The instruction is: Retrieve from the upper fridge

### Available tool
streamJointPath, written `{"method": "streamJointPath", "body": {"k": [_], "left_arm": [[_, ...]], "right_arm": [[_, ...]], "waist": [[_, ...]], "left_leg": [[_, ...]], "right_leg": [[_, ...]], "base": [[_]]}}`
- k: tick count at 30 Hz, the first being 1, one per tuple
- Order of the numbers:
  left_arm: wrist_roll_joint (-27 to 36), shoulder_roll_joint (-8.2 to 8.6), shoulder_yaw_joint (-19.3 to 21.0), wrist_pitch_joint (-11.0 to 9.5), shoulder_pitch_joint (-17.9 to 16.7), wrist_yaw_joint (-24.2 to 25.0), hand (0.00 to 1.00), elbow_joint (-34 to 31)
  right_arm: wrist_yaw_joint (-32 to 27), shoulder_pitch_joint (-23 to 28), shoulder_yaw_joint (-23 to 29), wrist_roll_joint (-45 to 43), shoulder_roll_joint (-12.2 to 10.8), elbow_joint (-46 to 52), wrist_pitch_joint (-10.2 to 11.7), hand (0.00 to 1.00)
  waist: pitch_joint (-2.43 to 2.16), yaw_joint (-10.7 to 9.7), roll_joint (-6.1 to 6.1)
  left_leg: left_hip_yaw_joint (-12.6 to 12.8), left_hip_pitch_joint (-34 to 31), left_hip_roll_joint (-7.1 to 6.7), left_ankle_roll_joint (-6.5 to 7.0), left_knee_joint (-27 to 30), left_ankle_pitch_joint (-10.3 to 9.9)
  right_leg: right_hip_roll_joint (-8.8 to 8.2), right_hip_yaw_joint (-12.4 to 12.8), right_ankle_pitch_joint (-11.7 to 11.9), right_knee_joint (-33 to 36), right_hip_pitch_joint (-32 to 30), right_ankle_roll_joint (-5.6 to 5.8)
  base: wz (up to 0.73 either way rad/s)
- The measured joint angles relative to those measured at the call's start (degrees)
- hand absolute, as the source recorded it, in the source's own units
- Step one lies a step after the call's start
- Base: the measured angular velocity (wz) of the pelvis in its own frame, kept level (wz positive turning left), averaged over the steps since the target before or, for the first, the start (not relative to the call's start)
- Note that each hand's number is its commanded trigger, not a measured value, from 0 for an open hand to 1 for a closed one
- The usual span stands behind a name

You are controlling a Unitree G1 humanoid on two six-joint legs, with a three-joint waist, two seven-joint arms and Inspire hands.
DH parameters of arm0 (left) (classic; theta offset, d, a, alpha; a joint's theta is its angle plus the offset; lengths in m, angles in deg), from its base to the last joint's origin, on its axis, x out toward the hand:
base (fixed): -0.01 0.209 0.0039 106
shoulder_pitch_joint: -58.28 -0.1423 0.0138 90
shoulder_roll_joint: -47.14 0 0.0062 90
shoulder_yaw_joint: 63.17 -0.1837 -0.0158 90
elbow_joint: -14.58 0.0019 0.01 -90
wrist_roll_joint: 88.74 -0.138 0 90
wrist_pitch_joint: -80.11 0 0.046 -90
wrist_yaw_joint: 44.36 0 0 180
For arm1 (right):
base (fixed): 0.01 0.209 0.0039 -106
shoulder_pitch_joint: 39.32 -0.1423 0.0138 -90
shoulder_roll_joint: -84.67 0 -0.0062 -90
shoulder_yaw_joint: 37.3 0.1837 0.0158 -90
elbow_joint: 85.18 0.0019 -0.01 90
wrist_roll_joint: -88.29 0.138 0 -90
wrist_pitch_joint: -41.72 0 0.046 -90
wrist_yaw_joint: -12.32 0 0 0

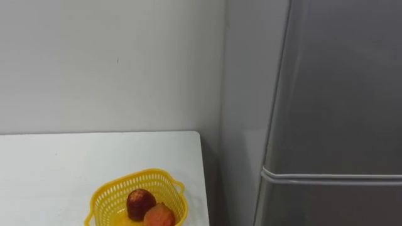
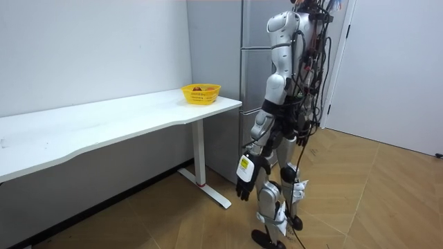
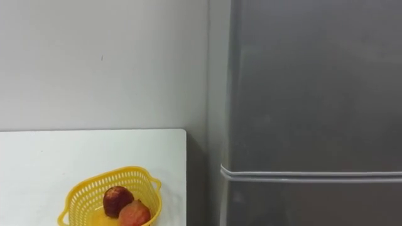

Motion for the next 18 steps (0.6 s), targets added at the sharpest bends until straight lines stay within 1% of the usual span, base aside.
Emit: {"method": "streamJointPath", "body": {"k": [2, 8, 18], "left_arm": [[0.0, 0.02, 0.0, 0.1, 0.2, 0.9, 0.00, 0.0], [0.0, 0.09, -0.1, 0.3, 0.8, 2.3, 0.00, 0.1], [0.0, 1.28, -1.1, 1.1, 0.8, 3.2, 0.00, 0.1]], "right_arm": [[0.8, 0.1, 0.0, -0.1, 0.0, 0.0, 0.0, 0.00], [1.9, 0.1, 0.0, -1.6, 0.1, 0.0, 0.0, 0.00], [3.2, -0.5, -1.5, -1.1, 0.1, -0.7, -0.1, 0.00]], "waist": [[0.03, 0.3, 0.02], [0.07, 0.3, 0.05], [0.08, 0.4, -0.06]], "left_leg": [[-0.1, 0.2, -0.03, 0.00, 0.0, 0.0], [-0.1, 0.3, -0.02, 0.00, -0.1, 0.0], [-0.1, 0.3, -0.03, 0.00, -0.1, 0.0]], "right_leg": [[-0.04, 0.1, -0.1, 0.0, 0.2, 0.02], [-0.02, 0.1, -0.2, 0.1, 0.3, 0.01], [-0.01, 0.1, -0.2, 0.0, 0.3, 0.01]], "base": [[0.00], [0.00], [0.00]]}}
